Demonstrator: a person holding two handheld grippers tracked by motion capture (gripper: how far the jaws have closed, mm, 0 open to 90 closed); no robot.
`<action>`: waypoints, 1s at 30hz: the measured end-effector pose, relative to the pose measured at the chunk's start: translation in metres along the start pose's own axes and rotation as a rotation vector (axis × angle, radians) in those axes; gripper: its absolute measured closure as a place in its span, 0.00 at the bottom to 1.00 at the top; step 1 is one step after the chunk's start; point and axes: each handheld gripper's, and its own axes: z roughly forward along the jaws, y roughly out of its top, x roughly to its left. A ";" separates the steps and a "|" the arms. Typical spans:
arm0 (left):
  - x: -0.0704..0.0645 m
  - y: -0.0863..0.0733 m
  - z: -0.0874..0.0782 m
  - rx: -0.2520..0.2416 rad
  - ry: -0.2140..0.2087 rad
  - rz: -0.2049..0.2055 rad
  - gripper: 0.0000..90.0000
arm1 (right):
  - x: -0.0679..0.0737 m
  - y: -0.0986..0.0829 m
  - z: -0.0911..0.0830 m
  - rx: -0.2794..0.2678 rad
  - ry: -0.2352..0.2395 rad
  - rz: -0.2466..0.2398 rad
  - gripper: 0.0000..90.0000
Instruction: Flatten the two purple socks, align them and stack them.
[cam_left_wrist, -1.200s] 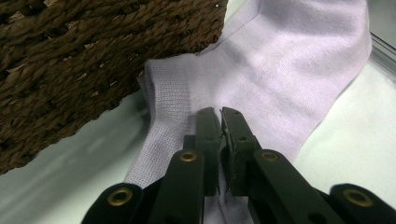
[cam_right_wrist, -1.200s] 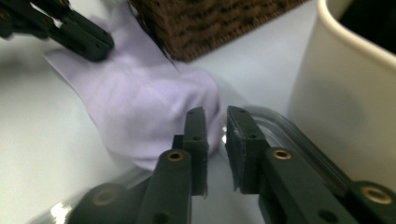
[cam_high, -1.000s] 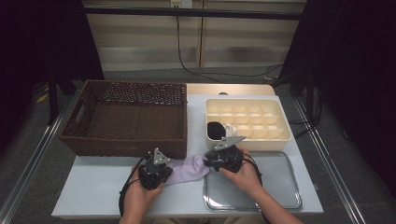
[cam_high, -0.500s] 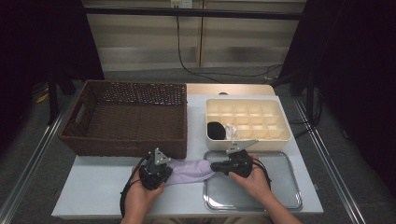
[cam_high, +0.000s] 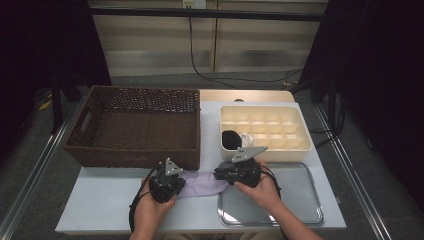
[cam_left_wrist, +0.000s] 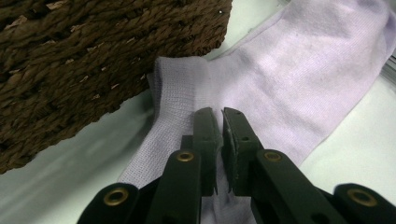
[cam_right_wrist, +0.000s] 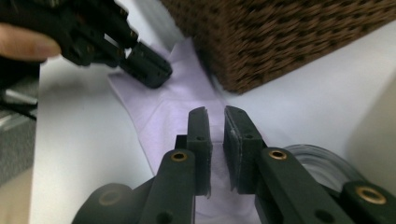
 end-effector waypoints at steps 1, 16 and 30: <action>0.000 0.000 0.000 0.003 0.001 0.001 0.94 | 0.000 -0.002 0.005 0.013 -0.002 -0.002 0.91; 0.001 0.000 -0.001 0.006 0.006 -0.008 0.97 | 0.000 -0.007 0.010 0.076 -0.045 -0.031 0.96; 0.002 0.000 -0.001 0.004 0.000 -0.011 0.96 | 0.006 -0.006 0.028 0.142 -0.036 -0.075 1.00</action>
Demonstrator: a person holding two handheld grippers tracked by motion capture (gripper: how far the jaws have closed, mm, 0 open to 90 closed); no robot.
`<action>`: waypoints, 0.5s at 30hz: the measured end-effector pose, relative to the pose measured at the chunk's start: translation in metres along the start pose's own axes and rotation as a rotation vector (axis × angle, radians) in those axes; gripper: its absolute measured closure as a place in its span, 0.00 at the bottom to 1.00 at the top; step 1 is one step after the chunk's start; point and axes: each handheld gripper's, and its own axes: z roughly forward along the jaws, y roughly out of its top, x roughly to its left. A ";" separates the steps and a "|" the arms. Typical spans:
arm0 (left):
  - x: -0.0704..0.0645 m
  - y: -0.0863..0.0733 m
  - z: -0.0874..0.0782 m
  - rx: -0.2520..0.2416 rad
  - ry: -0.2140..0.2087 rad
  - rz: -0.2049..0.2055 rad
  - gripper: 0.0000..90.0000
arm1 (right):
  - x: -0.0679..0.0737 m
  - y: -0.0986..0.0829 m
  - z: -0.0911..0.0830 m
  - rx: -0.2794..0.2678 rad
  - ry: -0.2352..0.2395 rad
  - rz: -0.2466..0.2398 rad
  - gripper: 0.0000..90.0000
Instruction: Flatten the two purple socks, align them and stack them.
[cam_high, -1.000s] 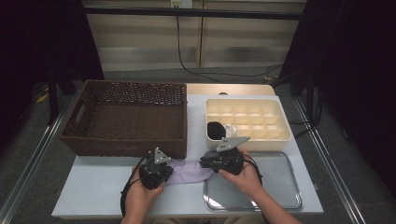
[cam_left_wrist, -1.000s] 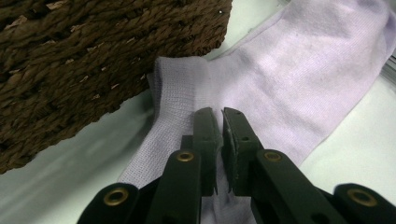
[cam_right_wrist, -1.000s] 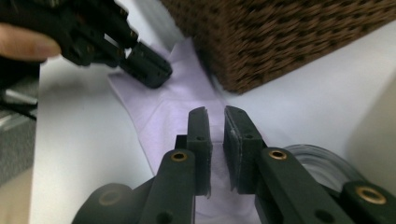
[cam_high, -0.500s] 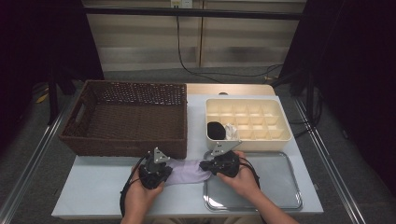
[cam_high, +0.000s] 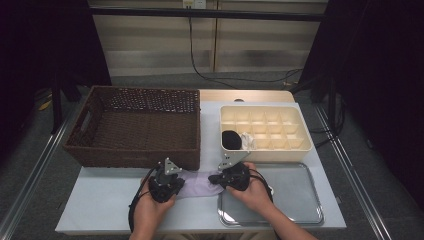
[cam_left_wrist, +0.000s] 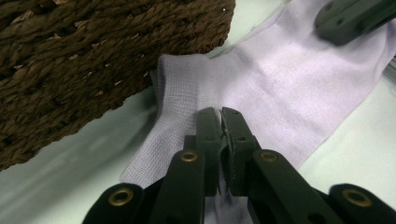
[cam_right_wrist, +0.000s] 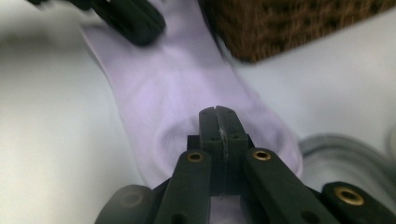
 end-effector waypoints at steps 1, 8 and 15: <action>0.000 0.000 0.000 0.000 0.004 0.001 0.95 | -0.001 -0.002 0.000 -0.009 0.001 0.015 1.00; 0.012 -0.002 -0.018 -0.051 0.039 -0.052 0.83 | -0.002 -0.004 0.000 -0.016 0.006 0.023 1.00; 0.027 -0.011 -0.020 -0.060 0.056 -0.110 0.70 | -0.001 -0.004 0.000 -0.021 0.000 0.024 1.00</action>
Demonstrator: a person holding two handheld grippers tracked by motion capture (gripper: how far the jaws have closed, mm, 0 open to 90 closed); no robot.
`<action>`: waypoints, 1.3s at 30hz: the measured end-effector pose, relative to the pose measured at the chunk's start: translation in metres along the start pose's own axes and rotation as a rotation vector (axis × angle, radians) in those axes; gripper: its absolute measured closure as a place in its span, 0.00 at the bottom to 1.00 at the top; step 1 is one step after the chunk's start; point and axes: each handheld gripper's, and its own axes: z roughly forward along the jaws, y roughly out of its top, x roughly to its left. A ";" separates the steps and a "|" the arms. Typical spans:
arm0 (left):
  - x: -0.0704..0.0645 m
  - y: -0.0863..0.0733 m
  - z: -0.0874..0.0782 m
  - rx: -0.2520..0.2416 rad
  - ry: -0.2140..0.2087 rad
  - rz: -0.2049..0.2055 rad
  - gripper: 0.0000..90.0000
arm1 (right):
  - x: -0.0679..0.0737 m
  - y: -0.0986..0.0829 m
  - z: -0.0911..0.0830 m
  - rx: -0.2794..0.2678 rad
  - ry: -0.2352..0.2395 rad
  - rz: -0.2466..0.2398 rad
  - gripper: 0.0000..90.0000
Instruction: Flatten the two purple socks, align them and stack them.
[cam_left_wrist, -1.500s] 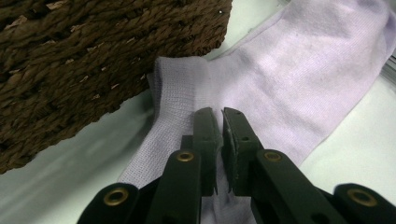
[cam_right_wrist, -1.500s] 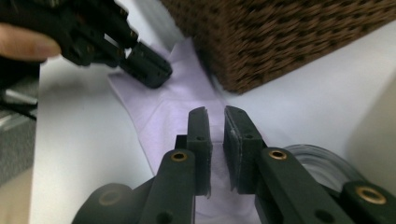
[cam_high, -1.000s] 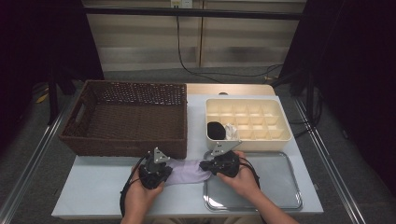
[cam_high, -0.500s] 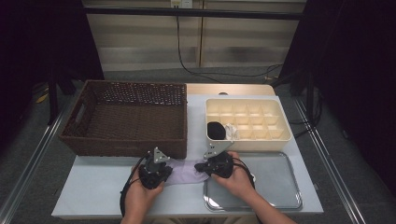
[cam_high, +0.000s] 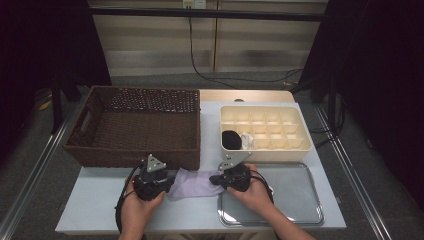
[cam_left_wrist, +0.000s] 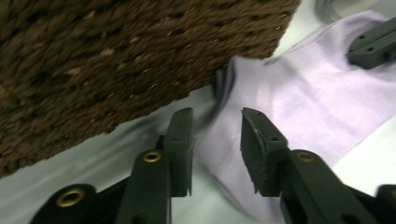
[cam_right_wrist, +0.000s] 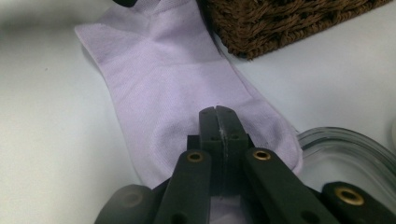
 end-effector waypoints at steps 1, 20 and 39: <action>0.001 -0.001 0.001 0.006 -0.003 0.000 0.68 | 0.000 0.000 0.000 -0.001 -0.002 0.003 1.00; -0.005 -0.003 0.010 0.069 -0.048 -0.032 0.88 | 0.003 -0.002 0.000 -0.011 -0.019 -0.007 1.00; 0.001 0.007 -0.005 0.058 -0.132 -0.077 0.91 | 0.001 -0.002 -0.002 -0.033 -0.008 0.028 1.00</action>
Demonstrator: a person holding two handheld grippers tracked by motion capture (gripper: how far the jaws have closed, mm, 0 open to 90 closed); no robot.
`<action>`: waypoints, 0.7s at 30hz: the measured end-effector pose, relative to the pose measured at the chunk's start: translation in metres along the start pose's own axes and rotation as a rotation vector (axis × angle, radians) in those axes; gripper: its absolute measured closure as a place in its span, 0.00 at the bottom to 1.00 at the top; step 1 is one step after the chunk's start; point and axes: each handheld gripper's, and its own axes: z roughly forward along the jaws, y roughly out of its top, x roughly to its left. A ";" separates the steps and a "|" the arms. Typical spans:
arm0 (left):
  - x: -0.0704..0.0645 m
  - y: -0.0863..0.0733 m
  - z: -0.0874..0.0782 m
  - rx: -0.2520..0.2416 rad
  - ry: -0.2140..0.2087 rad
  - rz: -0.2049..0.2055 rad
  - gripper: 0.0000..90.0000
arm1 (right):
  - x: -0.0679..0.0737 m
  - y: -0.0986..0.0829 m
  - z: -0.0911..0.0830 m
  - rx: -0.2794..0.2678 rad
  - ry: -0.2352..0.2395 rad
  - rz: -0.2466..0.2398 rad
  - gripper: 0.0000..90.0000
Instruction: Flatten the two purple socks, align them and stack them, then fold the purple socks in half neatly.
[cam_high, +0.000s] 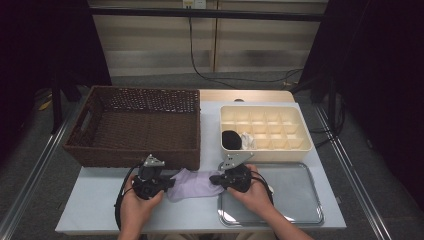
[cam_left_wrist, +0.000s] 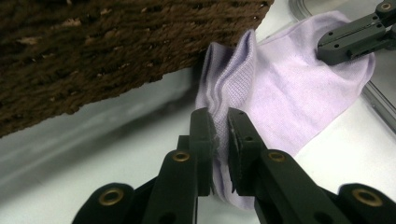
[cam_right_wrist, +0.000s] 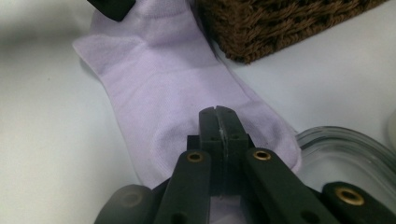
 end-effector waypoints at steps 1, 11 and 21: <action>0.000 0.001 0.000 0.004 0.001 0.004 0.91 | 0.000 0.001 -0.001 -0.004 -0.002 0.000 1.00; 0.000 0.003 -0.003 0.002 0.000 0.008 0.91 | 0.009 0.015 -0.005 -0.051 0.021 -0.030 0.99; -0.002 0.007 -0.007 -0.008 -0.011 0.010 0.91 | 0.022 0.021 0.010 -0.020 0.062 -0.064 0.99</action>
